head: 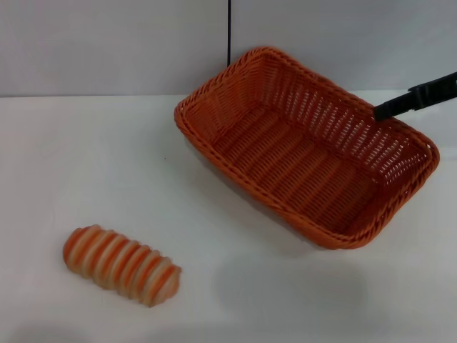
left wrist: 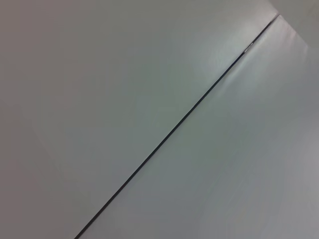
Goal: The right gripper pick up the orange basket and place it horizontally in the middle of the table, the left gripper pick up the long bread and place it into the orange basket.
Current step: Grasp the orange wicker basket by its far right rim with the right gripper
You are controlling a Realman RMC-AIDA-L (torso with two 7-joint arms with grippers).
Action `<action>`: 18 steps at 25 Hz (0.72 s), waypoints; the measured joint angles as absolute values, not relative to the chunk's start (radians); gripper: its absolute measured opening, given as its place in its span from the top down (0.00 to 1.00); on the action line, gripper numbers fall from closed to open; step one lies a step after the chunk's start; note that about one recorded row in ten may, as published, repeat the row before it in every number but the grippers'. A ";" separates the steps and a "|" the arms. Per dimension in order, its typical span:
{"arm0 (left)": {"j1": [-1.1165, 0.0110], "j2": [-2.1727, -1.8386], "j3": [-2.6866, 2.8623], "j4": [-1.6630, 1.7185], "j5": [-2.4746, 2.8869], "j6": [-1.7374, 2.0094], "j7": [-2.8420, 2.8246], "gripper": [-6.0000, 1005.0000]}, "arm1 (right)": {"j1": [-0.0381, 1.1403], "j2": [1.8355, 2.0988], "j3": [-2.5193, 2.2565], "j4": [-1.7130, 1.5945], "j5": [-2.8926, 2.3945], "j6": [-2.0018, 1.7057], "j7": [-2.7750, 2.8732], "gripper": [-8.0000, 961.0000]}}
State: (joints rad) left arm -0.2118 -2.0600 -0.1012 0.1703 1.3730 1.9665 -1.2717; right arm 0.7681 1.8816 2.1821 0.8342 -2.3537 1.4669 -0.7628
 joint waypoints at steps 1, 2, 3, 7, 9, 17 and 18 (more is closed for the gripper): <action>-0.211 -2.060 -0.101 0.170 1.373 1.966 -1.272 0.18 | 0.768 1.882 2.182 0.834 -2.354 1.467 -0.763 0.56; -0.211 -2.060 -0.101 0.170 1.373 1.966 -1.272 0.18 | 0.768 1.883 2.177 0.834 -2.354 1.464 -0.764 0.56; -0.211 -2.060 -0.101 0.170 1.373 1.967 -1.272 0.18 | 0.768 1.888 2.170 0.832 -2.358 1.455 -0.766 0.56; -0.211 -2.060 -0.101 0.170 1.373 1.967 -1.272 0.18 | 0.770 1.894 2.169 0.822 -2.371 1.445 -0.766 0.56; -0.210 -2.060 -0.101 0.170 1.373 1.967 -1.272 0.18 | 0.773 1.895 2.168 0.809 -2.378 1.444 -0.766 0.56; -0.212 -2.060 -0.101 0.170 1.373 1.967 -1.272 0.19 | 0.773 1.896 2.172 0.826 -2.378 1.456 -0.765 0.56; -0.213 -2.060 -0.101 0.170 1.373 1.966 -1.272 0.19 | 0.767 1.896 2.176 0.849 -2.378 1.470 -0.761 0.56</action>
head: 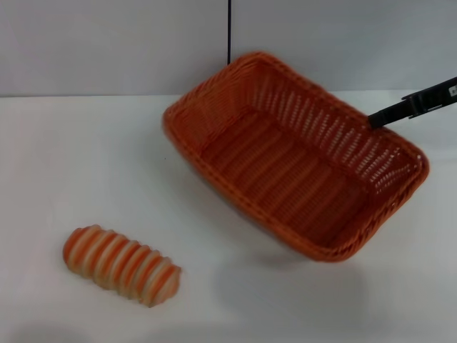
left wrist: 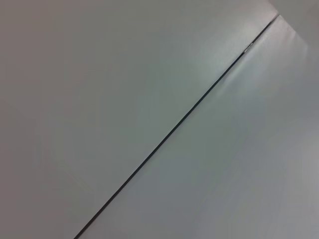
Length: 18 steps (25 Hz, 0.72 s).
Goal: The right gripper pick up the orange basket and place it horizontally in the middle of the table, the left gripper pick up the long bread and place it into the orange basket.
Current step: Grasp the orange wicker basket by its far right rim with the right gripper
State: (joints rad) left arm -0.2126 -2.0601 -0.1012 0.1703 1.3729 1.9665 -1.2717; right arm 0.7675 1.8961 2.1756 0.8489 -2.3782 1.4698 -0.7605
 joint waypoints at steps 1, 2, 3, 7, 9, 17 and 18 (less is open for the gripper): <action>-0.213 -2.060 -0.101 0.170 1.373 1.966 -1.272 0.19 | 0.767 1.896 2.176 0.849 -2.378 1.470 -0.761 0.56; -0.213 -2.060 -0.101 0.170 1.373 1.966 -1.272 0.19 | 0.761 1.896 2.177 0.871 -2.377 1.480 -0.757 0.56; -0.213 -2.060 -0.101 0.170 1.373 1.966 -1.272 0.19 | 0.761 1.896 2.177 0.871 -2.377 1.480 -0.757 0.56; -0.213 -2.060 -0.101 0.170 1.373 1.966 -1.272 0.19 | 0.756 1.896 2.178 0.891 -2.374 1.486 -0.753 0.56; -0.213 -2.060 -0.101 0.170 1.373 1.966 -1.272 0.19 | 0.756 1.897 2.178 0.891 -2.374 1.486 -0.753 0.56; -0.210 -2.060 -0.101 0.170 1.373 1.966 -1.272 0.19 | 0.756 1.916 2.175 0.885 -2.372 1.478 -0.766 0.56; -0.209 -2.060 -0.101 0.170 1.373 1.966 -1.272 0.19 | 0.755 1.919 2.175 0.885 -2.372 1.478 -0.766 0.56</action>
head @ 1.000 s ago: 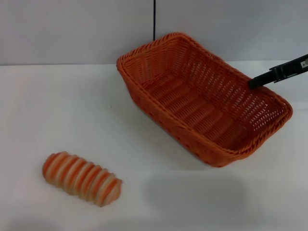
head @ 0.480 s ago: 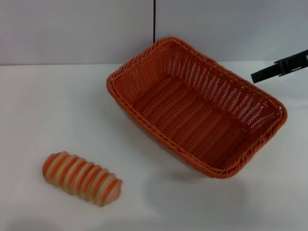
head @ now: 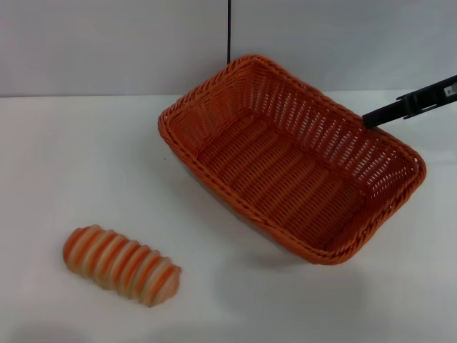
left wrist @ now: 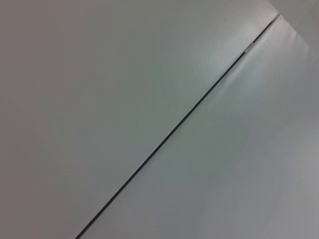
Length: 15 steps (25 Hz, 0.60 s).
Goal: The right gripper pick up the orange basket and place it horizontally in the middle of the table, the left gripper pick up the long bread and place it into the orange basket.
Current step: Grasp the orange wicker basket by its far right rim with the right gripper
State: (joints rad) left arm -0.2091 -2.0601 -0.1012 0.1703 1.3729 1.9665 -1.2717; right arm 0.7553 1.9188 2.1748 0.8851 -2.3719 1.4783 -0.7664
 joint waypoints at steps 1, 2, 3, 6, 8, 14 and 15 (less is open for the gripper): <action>-0.209 -2.060 -0.101 0.170 1.373 1.966 -1.272 0.19 | 0.755 1.921 2.174 0.885 -2.372 1.478 -0.767 0.56; -0.209 -2.060 -0.101 0.170 1.373 1.966 -1.272 0.19 | 0.754 1.924 2.174 0.885 -2.372 1.477 -0.769 0.56; -0.209 -2.060 -0.101 0.170 1.373 1.966 -1.272 0.19 | 0.754 1.927 2.173 0.885 -2.371 1.477 -0.770 0.56; -0.209 -2.060 -0.101 0.170 1.373 1.966 -1.272 0.19 | 0.752 1.935 2.172 0.877 -2.371 1.473 -0.776 0.55; -0.209 -2.060 -0.101 0.169 1.373 1.966 -1.272 0.19 | 0.751 1.938 2.170 0.853 -2.371 1.464 -0.783 0.55; -0.209 -2.060 -0.101 0.169 1.373 1.966 -1.272 0.19 | 0.751 1.939 2.169 0.797 -2.372 1.427 -0.810 0.56; -0.209 -2.060 -0.101 0.169 1.373 1.966 -1.272 0.19 | 0.751 1.939 2.169 0.797 -2.372 1.427 -0.810 0.56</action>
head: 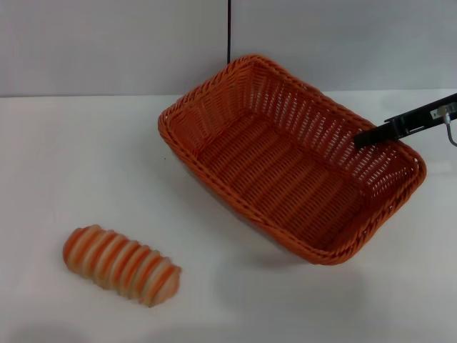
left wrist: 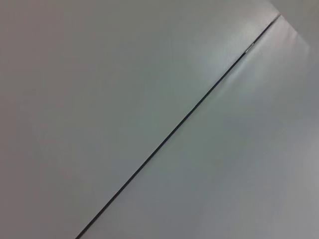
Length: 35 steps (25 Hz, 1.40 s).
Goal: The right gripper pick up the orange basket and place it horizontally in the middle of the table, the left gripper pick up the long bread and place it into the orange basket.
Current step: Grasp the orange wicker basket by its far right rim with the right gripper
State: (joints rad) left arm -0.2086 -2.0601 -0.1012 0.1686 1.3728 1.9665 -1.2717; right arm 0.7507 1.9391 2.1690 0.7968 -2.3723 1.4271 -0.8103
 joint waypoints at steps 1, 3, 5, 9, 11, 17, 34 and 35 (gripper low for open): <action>-0.209 -2.060 -0.101 0.169 1.373 1.966 -1.272 0.19 | 0.749 1.939 2.169 0.796 -2.374 1.422 -0.814 0.57; -0.209 -2.060 -0.101 0.169 1.373 1.966 -1.272 0.19 | 0.743 1.939 2.169 0.798 -2.374 1.415 -0.822 0.64; -0.209 -2.060 -0.101 0.169 1.373 1.966 -1.272 0.20 | 0.738 1.939 2.171 0.803 -2.372 1.411 -0.829 0.69; -0.205 -2.060 -0.101 0.169 1.373 1.966 -1.272 0.20 | 0.736 1.939 2.175 0.804 -2.370 1.407 -0.835 0.75; -0.205 -2.060 -0.101 0.169 1.373 1.966 -1.272 0.20 | 0.736 1.939 2.174 0.805 -2.370 1.406 -0.842 0.78; -0.204 -2.060 -0.101 0.169 1.373 1.967 -1.272 0.20 | 0.725 1.943 2.184 0.829 -2.347 1.415 -0.918 0.82; -0.207 -2.060 -0.101 0.169 1.373 1.967 -1.272 0.20 | 0.506 1.957 2.306 1.093 -1.844 1.682 -1.456 0.82; -0.208 -2.060 -0.101 0.169 1.373 1.967 -1.272 0.20 | 0.498 1.953 2.313 1.095 -1.820 1.693 -1.470 0.82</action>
